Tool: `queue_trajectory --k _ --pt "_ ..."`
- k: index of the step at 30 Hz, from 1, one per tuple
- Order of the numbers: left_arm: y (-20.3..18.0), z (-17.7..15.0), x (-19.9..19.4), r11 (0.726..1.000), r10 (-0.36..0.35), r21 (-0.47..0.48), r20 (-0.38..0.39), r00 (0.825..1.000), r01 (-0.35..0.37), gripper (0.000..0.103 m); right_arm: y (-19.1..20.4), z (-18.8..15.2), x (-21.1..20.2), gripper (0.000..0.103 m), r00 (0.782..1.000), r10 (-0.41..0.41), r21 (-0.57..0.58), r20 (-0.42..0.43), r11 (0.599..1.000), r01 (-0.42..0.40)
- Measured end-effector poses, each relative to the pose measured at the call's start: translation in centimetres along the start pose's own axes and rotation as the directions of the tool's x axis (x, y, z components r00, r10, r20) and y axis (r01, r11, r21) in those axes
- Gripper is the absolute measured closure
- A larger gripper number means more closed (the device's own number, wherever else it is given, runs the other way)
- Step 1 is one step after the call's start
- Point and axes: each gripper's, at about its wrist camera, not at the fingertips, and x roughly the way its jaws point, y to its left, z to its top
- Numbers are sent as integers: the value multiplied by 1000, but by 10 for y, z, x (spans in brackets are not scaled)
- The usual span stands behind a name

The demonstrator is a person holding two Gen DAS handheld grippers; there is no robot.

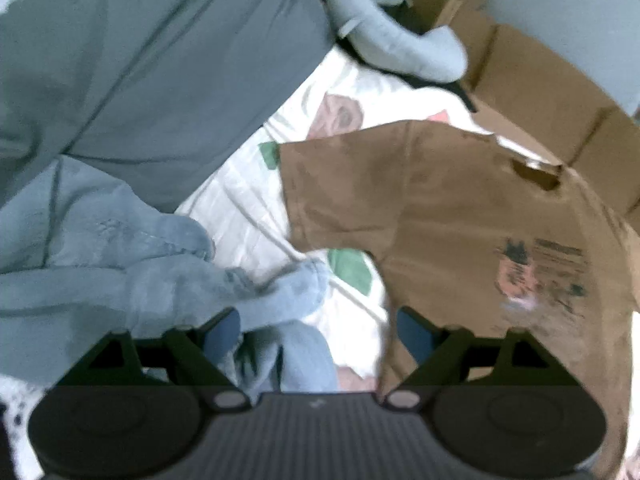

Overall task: Fold clothes
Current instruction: 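Lift both open grippers away from the folded T-shirt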

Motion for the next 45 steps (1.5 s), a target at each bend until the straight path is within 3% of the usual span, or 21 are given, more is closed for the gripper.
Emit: queue_trajectory --k 11,15,17,22,31,42,45 --pt "-3 -30 -96 993 -103 -47 88 991 108 13 15 3 -110 27 996 15 1 84 1000 -15" --pt "-4 -39 -124 987 -136 -68 128 982 146 5 26 4 -141 16 992 34 3 122 999 -35" --pt "-5 -45 -135 982 -163 -69 137 977 173 1 30 5 -154 16 989 37 9 141 999 -39" --pt "-7 -60 -159 978 -189 -61 153 970 200 1 39 5 -188 10 980 41 27 197 999 -47" --pt "-10 -89 -183 967 -245 -32 137 960 252 1 39 -4 -227 10 966 60 52 253 996 -76" --pt "-8 -122 -217 972 -232 3 175 957 235 1 43 -31 -259 7 960 80 39 270 995 -94" --pt "-11 -131 -231 977 -213 37 222 952 209 1 43 -40 -266 7 962 72 50 263 995 -89"
